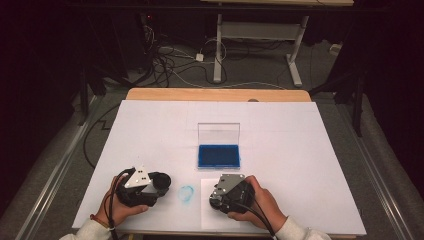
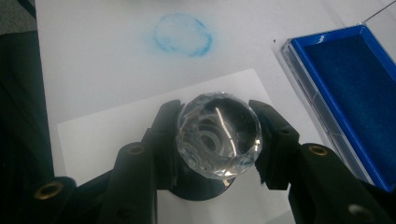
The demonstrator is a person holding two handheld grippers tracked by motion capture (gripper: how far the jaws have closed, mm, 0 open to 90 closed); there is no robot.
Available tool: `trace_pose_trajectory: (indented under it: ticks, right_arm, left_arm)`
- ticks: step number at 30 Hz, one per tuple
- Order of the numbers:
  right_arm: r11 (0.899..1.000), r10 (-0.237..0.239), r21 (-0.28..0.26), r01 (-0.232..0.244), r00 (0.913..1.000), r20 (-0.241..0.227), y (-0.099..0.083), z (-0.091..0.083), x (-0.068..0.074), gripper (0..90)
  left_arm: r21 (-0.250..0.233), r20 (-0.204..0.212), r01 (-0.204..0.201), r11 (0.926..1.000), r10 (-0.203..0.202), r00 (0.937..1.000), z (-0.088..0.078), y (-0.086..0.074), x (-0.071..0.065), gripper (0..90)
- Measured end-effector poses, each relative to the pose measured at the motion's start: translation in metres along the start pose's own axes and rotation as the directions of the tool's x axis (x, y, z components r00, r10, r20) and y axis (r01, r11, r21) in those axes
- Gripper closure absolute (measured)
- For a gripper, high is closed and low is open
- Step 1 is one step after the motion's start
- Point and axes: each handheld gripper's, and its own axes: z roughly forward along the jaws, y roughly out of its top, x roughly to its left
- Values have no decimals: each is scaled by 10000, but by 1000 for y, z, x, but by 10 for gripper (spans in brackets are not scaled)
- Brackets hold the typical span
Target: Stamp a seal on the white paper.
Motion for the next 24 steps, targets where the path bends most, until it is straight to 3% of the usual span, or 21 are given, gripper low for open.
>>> trace_pose_trajectory:
  ticks: [24]
  right_arm:
    - [10000, -80, -20, 80, 10000, -8, -1, 0, -2, 574]
  left_arm:
    - [38, 80, -102, 9999, 102, 9999, 0, 0, -3, 368]
